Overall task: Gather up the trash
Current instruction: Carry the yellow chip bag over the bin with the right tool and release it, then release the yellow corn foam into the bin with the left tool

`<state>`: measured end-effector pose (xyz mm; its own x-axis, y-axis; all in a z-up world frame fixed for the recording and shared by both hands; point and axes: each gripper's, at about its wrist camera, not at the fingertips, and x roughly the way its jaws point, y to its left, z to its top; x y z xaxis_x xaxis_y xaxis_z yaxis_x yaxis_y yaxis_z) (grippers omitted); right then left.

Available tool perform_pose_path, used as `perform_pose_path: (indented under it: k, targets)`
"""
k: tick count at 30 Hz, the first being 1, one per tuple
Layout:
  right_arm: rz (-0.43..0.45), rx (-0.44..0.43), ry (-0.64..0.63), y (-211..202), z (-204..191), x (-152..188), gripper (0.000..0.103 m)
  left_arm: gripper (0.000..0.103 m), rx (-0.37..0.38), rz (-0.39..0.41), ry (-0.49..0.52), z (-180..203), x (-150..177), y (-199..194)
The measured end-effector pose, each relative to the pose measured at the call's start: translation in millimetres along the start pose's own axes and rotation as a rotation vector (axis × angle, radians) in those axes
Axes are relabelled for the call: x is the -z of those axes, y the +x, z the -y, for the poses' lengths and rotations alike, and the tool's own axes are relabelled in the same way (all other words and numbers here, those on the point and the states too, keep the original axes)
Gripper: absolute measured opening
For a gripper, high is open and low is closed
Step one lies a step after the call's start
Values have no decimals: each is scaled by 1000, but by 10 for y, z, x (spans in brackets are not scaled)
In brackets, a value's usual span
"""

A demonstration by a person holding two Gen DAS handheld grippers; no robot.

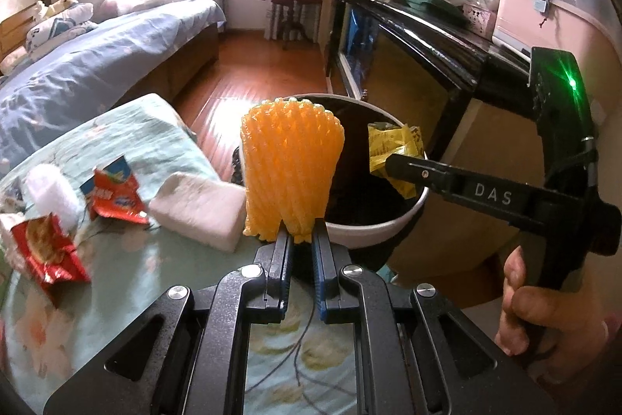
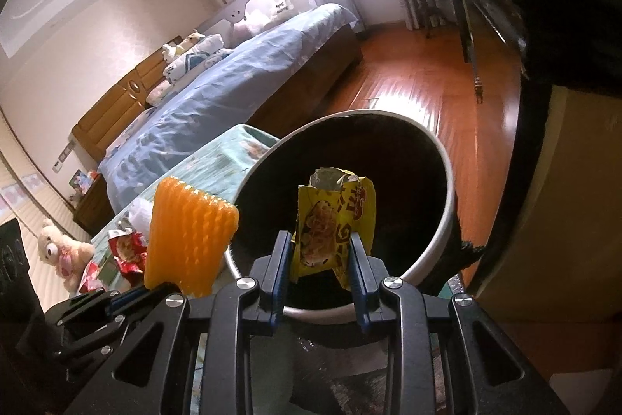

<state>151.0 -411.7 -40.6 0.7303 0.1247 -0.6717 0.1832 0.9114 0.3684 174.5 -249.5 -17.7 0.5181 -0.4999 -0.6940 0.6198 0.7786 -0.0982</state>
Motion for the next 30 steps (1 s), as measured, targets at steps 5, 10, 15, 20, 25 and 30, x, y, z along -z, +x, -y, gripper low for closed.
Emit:
perform_pose_path:
  k: [5,10,15,20,25,30]
  targets:
    - [-3,14,16,74,76,-39,28,9,28,-31,-12,12,-111,138]
    - [-8,24,31,137,129,-79,29,9,41,-48,-10,40,-211,250]
    - [-7,31,44,185,165,-120,35,14,34,-47,-12,30,-274,296]
    - [-8,24,49,213,142,-112,55,47,24,-38,-27,-2,-226,256]
    - [-12,17,50,210,119,-81,58,56,-12,-19,-53,-85,-64,134]
    - [-6,5,30,171,30,-52,72,59,-47,-20,-139,-295,183,10]
